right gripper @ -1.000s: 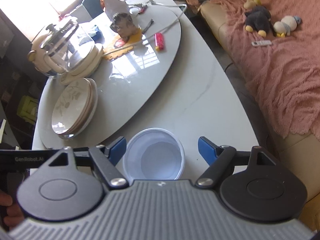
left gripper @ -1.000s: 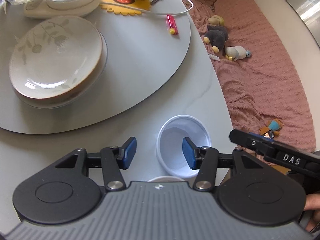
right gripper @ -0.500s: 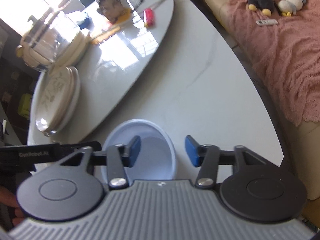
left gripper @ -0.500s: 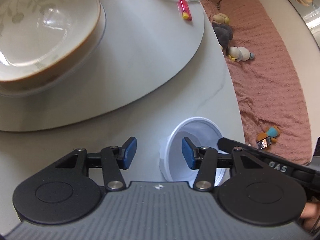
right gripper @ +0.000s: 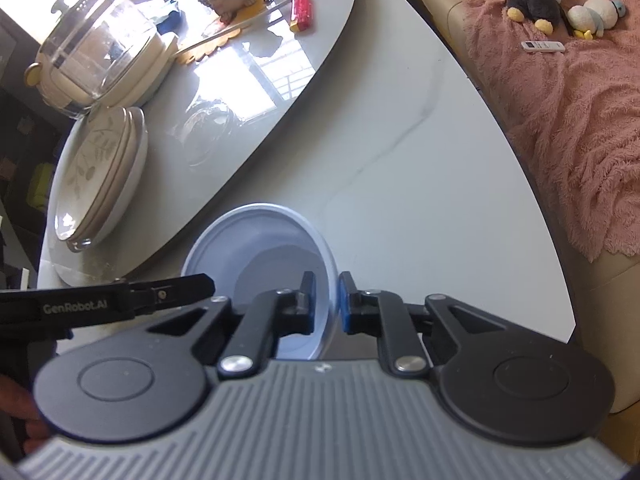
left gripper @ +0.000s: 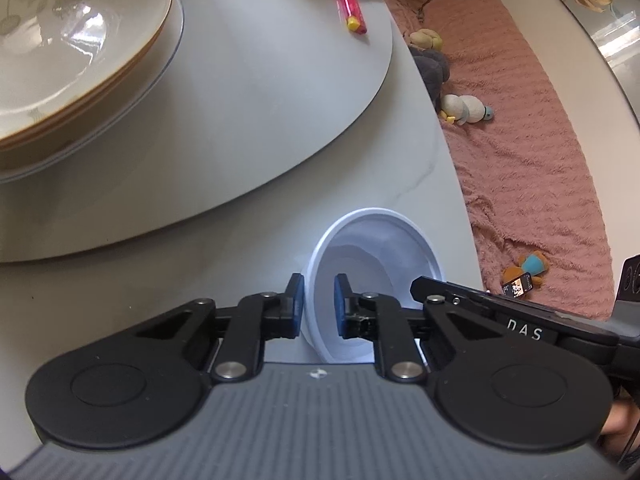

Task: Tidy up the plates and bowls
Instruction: 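Lift the plastic bowl with both tools and lower it into the white bowl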

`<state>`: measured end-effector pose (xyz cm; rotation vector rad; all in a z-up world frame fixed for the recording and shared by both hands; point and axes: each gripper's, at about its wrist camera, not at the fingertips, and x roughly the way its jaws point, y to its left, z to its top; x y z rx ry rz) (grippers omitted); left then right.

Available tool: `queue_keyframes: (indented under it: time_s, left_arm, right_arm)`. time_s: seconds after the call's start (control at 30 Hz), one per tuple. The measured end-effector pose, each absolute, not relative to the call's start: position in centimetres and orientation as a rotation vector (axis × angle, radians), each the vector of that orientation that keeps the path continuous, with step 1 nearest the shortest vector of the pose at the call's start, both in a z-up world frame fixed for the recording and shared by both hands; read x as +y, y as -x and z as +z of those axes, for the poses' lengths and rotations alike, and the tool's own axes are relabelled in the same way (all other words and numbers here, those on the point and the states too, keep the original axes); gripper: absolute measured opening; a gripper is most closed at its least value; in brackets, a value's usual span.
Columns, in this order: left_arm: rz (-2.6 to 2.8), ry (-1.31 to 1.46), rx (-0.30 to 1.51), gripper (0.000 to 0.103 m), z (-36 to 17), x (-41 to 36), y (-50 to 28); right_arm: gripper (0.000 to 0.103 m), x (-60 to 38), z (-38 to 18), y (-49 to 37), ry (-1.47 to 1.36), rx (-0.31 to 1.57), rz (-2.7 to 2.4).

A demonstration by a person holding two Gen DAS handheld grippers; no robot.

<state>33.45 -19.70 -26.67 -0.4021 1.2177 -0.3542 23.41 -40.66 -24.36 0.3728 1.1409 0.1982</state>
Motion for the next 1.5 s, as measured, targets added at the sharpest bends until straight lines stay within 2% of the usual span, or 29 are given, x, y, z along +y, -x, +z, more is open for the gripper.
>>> queue_keyframes:
  time_s: [0.27,0.73,1.17,1.5]
  left_arm:
    - [-0.361,0.41,1.16,0.018,-22.7,-19.1,-32.5]
    - [-0.348,0.421,1.144,0.018,-14.0,-16.8,-27.6]
    - [-0.357,0.379,1.162,0.019,-13.8,-15.4,-24.2]
    - [-0.331,0.411,1.213,0.019,-16.1,-14.3,-22.7]
  right_arm:
    - [0.014,-40.7,-20.7,-22.9,-0.373,1.079,0.207]
    - [0.015,-39.5,-13.1,-20.0,-0.345,1.088,0.279]
    - [0.015,-38.3,-12.8,-17.3,-0.393,1.123,0.298]
    - [0.015,-37.0,-14.2,-16.6,-0.374,1.174,0.289]
